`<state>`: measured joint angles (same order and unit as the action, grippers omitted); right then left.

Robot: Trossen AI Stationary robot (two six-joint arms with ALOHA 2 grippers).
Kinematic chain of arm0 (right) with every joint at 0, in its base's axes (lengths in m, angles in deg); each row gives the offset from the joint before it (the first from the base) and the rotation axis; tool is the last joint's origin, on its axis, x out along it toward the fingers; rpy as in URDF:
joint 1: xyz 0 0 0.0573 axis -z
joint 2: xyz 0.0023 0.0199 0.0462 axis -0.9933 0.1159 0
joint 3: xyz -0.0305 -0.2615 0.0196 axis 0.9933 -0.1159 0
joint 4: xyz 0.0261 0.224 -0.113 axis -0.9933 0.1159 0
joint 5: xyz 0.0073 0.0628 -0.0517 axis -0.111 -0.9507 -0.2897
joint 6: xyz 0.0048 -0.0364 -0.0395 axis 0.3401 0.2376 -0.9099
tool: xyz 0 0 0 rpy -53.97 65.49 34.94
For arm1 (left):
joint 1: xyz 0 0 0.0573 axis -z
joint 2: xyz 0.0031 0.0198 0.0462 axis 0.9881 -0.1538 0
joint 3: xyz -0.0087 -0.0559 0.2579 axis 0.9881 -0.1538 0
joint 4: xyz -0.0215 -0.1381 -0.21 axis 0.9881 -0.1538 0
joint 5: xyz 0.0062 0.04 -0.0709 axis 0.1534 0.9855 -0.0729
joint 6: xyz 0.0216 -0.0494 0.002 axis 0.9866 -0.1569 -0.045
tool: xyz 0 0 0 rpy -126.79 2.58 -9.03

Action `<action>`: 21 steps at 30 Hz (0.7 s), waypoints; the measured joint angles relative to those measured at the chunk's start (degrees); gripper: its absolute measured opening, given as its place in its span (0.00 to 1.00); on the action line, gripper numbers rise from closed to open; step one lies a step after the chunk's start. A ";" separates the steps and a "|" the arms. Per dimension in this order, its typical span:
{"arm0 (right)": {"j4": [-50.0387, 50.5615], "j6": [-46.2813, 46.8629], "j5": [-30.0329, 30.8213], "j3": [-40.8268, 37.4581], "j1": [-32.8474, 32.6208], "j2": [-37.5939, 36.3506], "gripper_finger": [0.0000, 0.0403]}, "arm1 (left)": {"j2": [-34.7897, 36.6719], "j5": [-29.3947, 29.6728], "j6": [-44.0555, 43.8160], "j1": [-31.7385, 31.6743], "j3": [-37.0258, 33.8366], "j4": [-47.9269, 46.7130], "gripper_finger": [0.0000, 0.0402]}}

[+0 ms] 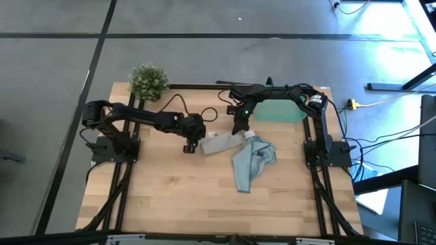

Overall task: Roll microfiber towels into tight, uniform cylinder then place into a basket
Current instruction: Roll the grey microfiber towel

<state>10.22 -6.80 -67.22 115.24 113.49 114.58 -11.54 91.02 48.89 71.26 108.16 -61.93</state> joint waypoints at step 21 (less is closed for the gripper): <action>-0.26 1.44 0.04 0.00 0.12 0.00 0.03 | -2.83 -10.48 -3.88 1.16 0.05 11.04 0.22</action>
<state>9.96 -5.36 -67.17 115.24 113.60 114.58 -14.37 80.54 45.01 72.42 108.21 -50.89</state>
